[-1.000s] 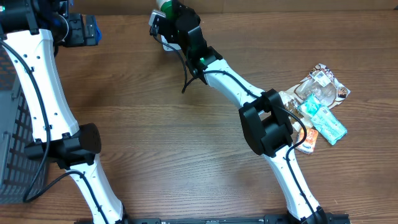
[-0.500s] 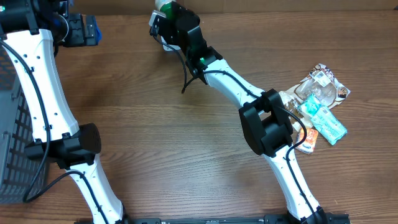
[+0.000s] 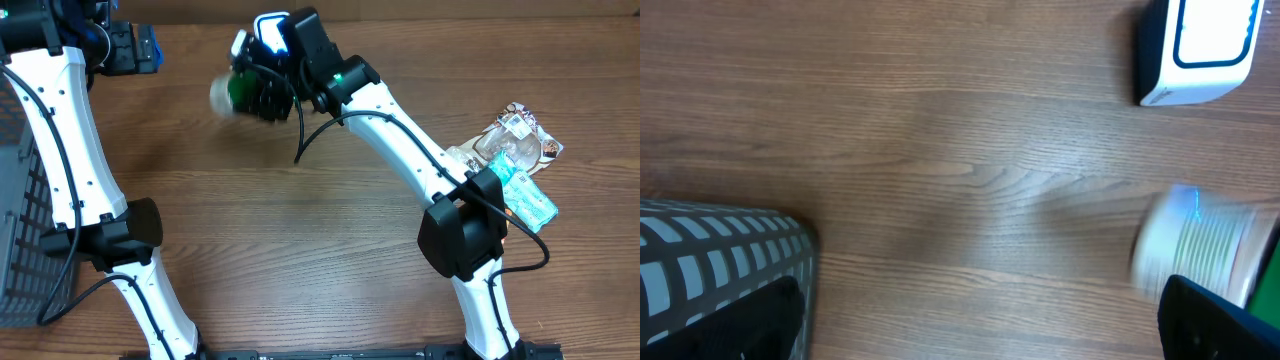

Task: Scan the item barcode
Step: 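Carry the jar right and set it upright beside the bag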

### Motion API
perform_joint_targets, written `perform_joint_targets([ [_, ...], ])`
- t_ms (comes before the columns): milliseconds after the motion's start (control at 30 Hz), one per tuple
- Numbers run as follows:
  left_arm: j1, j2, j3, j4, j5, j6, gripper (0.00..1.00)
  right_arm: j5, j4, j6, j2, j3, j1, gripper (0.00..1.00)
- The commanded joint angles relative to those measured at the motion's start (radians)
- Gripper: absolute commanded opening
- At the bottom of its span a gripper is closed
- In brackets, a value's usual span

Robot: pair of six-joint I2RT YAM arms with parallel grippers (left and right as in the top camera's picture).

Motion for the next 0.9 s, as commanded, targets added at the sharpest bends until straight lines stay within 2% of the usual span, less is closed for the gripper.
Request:
perform_joint_targets([
  [0, -0.008, -0.03, 0.008, -0.002, -0.003, 0.011, 1.0, -0.138, -0.157, 0.104, -0.023, 0.013, -0.005, 0.62],
  [133, -0.008, -0.03, 0.008, -0.002, -0.003, 0.011, 1.0, 0.064, -0.417, 0.104, -0.023, 0.013, -0.022, 0.61],
  [200, -0.008, -0.03, 0.008, -0.002, -0.003, 0.011, 0.99, 0.255, -0.567, 0.104, -0.023, 0.013, -0.035, 0.62],
  [333, -0.008, -0.03, 0.008, -0.002, -0.003, 0.011, 1.0, 0.462, -0.745, 0.141, -0.023, 0.013, -0.08, 0.62],
  [500, -0.008, -0.03, 0.008, -0.002, -0.003, 0.011, 0.99, 0.661, -0.764, 0.367, -0.023, 0.013, -0.187, 0.59],
  [633, -0.008, -0.03, 0.008, -0.002, -0.003, 0.011, 1.0, 0.703, -0.714, 0.618, -0.023, 0.013, -0.308, 0.52],
  [700, -0.008, -0.03, 0.008, -0.002, -0.003, 0.011, 1.0, 0.702, -0.688, 0.723, -0.022, 0.013, -0.373, 0.51],
  [867, -0.008, -0.03, 0.008, -0.002, -0.003, 0.011, 1.0, 0.698, -0.628, 0.812, -0.021, 0.013, -0.483, 0.52],
])
